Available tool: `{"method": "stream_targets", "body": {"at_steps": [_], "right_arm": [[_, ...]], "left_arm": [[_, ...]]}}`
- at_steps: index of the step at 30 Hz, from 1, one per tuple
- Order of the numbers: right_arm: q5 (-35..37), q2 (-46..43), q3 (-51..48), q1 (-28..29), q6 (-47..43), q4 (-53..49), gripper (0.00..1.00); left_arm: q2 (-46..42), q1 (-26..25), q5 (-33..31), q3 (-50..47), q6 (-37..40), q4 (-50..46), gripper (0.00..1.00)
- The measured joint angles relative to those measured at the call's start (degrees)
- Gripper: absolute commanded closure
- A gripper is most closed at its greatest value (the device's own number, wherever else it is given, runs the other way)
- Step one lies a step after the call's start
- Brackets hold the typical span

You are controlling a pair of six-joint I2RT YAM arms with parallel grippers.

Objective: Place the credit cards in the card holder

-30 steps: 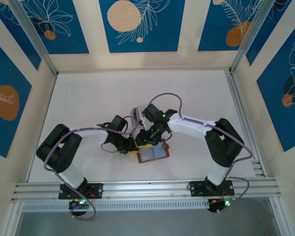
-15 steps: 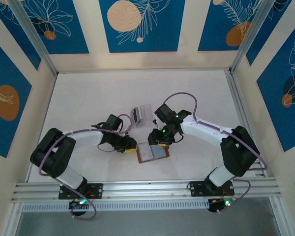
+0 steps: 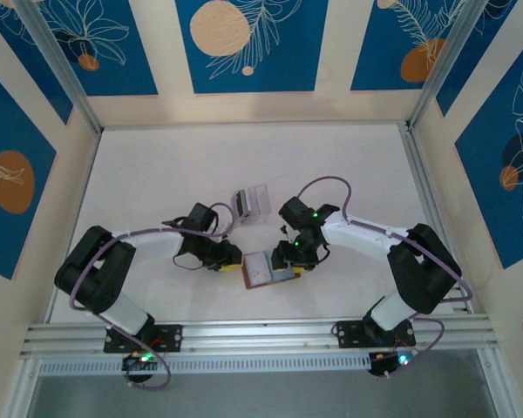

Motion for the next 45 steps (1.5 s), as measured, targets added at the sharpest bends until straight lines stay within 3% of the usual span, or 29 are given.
{"method": "stream_targets", "body": {"at_steps": [7, 9, 22, 36, 45], "right_arm": [[-2.71, 0.39, 1.9, 0.09, -0.22, 2.01, 0.69], [-3.48, 1.33, 3.52, 0.37, -0.07, 2.97, 0.71], [-9.22, 14.25, 9.03, 5.42, 0.33, 10.56, 0.52], [-11.17, 14.6, 8.26, 5.2, -1.11, 13.35, 0.39], [-13.03, 14.47, 7.98, 4.28, -1.95, 15.82, 0.38]], "left_arm": [[2.75, -0.26, 1.22, 0.26, -0.13, 0.5, 0.71], [2.84, -0.24, 1.42, 0.28, -0.15, 0.61, 0.71], [2.51, -0.13, 1.4, 0.24, -0.76, 0.68, 0.71], [0.33, 1.03, 1.42, 0.13, -1.92, -0.94, 0.71], [-2.14, 1.03, 1.03, 0.2, -6.82, -0.33, 0.85]]}}
